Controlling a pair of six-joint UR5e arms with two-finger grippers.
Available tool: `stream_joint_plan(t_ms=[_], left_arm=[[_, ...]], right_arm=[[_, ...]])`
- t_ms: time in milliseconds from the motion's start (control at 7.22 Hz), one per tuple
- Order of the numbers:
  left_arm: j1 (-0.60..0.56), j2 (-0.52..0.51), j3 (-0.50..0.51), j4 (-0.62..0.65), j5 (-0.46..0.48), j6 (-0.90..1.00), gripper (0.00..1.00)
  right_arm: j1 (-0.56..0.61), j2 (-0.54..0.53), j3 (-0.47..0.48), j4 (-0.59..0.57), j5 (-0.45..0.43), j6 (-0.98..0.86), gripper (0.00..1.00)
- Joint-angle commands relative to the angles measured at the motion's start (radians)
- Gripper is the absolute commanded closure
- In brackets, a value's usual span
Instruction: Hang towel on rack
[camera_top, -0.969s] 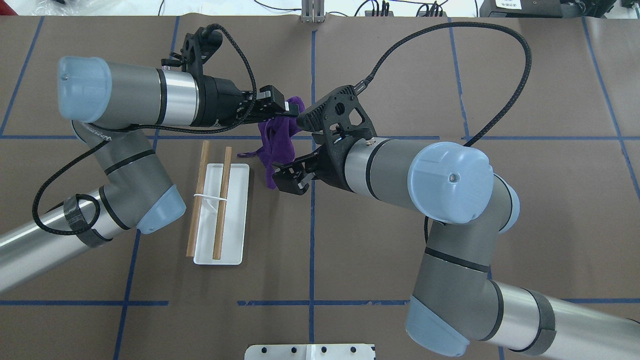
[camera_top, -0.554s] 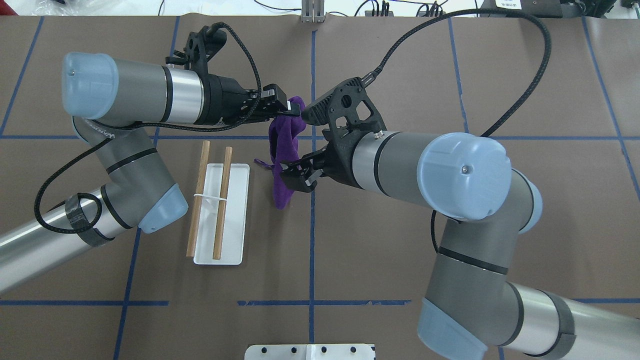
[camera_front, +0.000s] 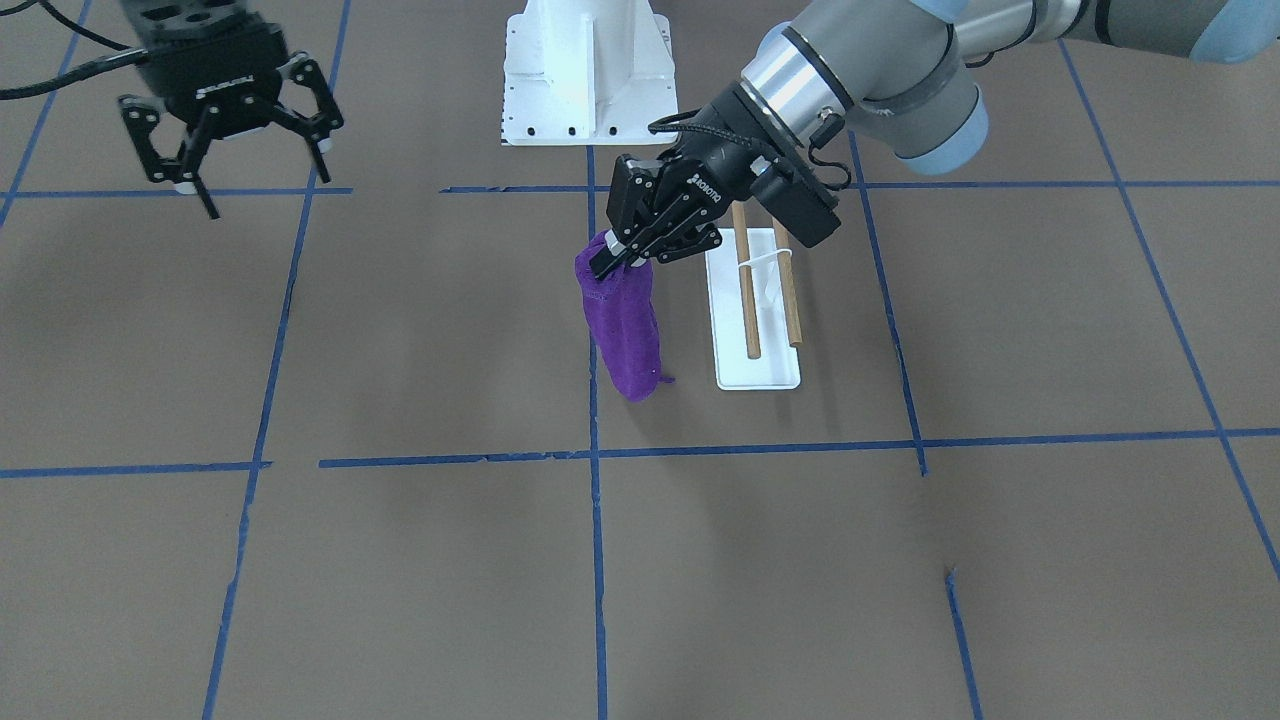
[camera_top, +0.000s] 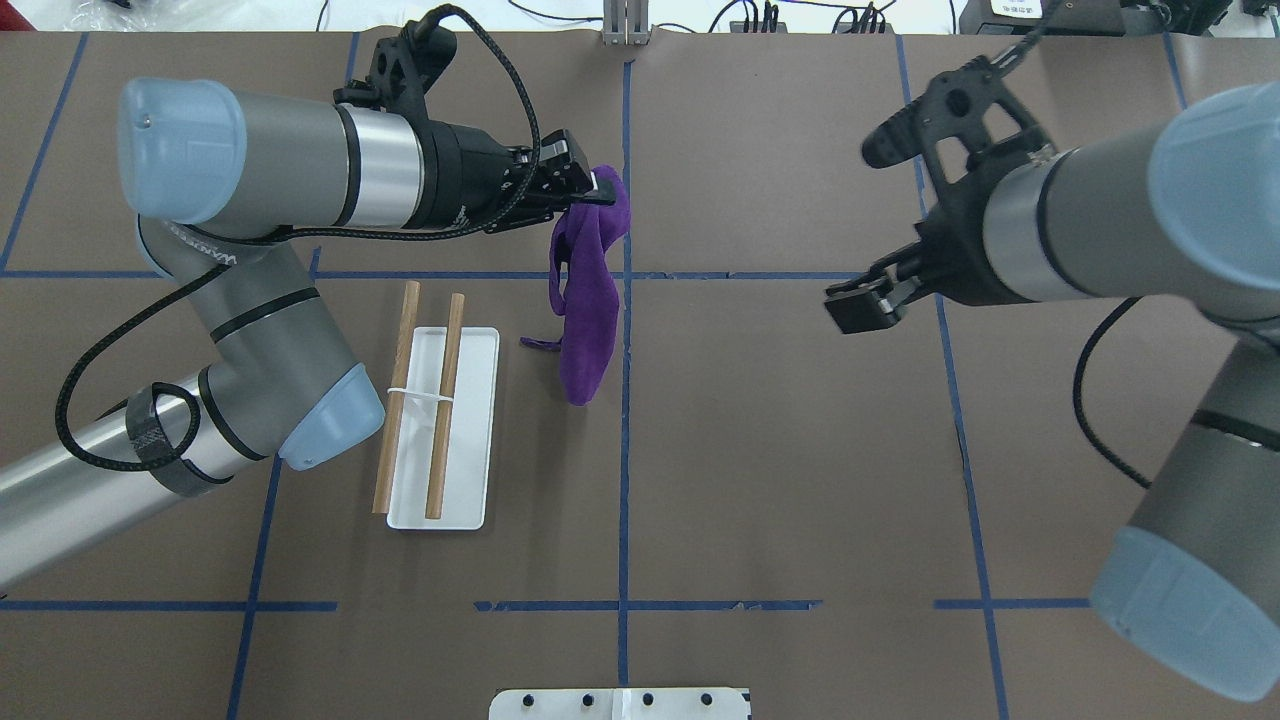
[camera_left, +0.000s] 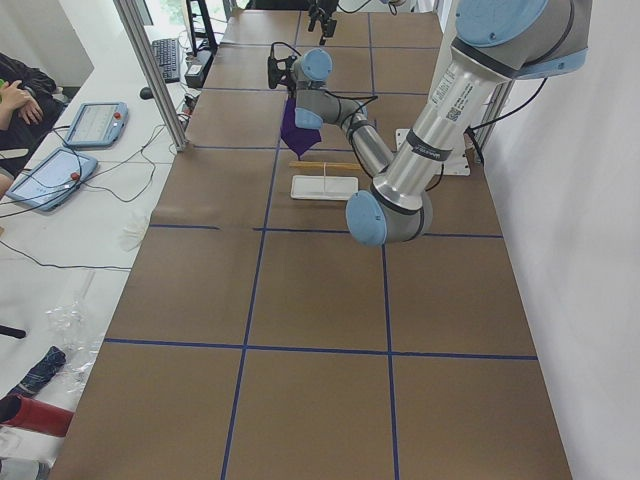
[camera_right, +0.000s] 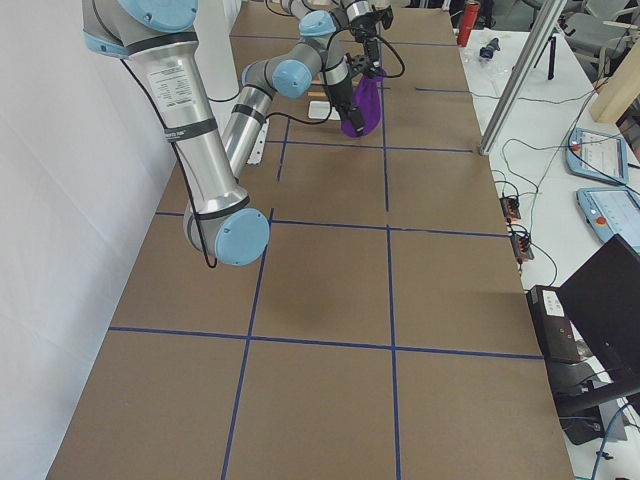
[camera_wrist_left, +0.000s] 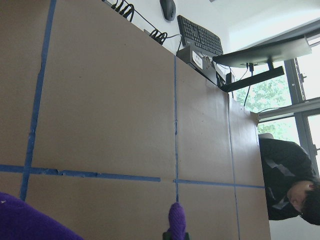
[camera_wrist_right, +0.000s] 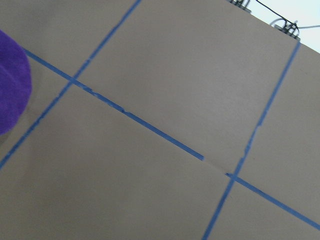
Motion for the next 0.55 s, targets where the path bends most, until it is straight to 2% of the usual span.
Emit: stream_joint_plan(t_ms=[0, 138, 277, 415], left_arm=[[0.1, -0.002, -0.198, 0.276, 0.2, -0.04, 1.0], [0.175, -0.004, -0.279, 0.399, 0.32, -0.065, 1.0], [0.238, -0.004, -0.318, 0.492, 0.426, -0.114, 1.0], [0.33, -0.002, -0.375, 0.623, 0.571, -0.129, 1.0]], right_arm=[[0.144, -0.088, -0.025, -0.082, 0.033, -0.013, 0.0], [0.215, -0.108, -0.051, -0.082, 0.033, -0.117, 0.0], [0.276, -0.128, -0.089, -0.083, 0.056, -0.204, 0.0], [0.382, -0.128, -0.17, -0.082, 0.156, -0.316, 0.0]])
